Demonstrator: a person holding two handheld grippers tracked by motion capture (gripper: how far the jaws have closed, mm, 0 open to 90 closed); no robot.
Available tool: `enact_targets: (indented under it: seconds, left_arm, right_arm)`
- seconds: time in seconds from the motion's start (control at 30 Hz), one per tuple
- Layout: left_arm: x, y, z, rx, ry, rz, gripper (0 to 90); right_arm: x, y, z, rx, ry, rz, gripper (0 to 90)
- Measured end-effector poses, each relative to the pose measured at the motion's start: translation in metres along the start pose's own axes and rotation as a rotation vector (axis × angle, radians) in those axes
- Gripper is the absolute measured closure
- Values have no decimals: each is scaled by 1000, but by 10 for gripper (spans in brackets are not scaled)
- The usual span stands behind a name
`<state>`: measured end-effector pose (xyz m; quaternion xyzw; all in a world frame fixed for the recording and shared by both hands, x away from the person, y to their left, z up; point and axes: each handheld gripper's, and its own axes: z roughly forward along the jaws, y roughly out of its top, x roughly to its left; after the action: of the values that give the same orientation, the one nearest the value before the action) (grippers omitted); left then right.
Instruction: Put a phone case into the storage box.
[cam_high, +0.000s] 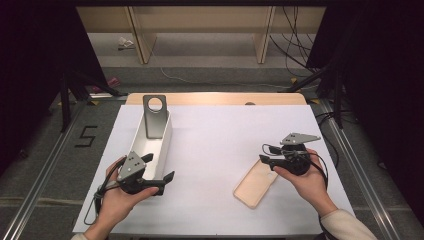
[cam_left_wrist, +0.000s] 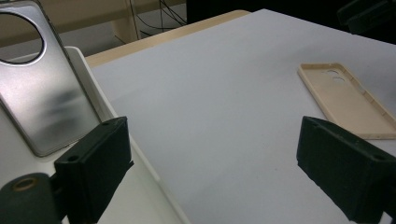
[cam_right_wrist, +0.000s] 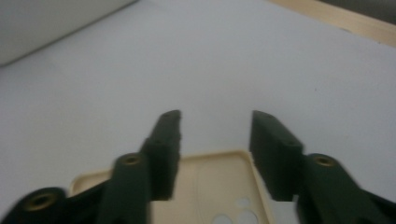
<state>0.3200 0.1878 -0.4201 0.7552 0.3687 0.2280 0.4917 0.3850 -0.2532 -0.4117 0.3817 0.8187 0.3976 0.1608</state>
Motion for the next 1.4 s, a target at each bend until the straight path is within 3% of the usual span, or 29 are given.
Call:
enact_targets:
  seconds: [0.13, 0.23, 0.37, 0.47, 0.57, 1.07, 1.4]
  left_arm:
    - [1, 0, 1, -1, 2, -6, 104]
    - [0, 0, 0, -6, 2, 1, 108]
    - [1, -1, 0, -9, 4, 7, 110]
    - [1, -1, 0, -11, 5, 12, 112]
    - [1, -1, 0, -8, 8, 17, 114]
    - [0, 0, 1, -9, 0, 19, 117]
    - [0, -1, 1, -7, 3, 17, 117]
  right_arm:
    - [-6, -4, -5, 75, -4, -6, 814]
    - [-12, -6, -7, 151, -19, 13, 899]
    - [-19, -13, -2, 304, -8, 32, 900]
    - [-20, -19, 5, 434, -4, 18, 900]
    - [-19, -23, 11, 515, -3, 5, 900]
    - [-19, -26, 28, 693, -49, -25, 900]
    - [-18, -17, 41, 727, -76, -53, 900]
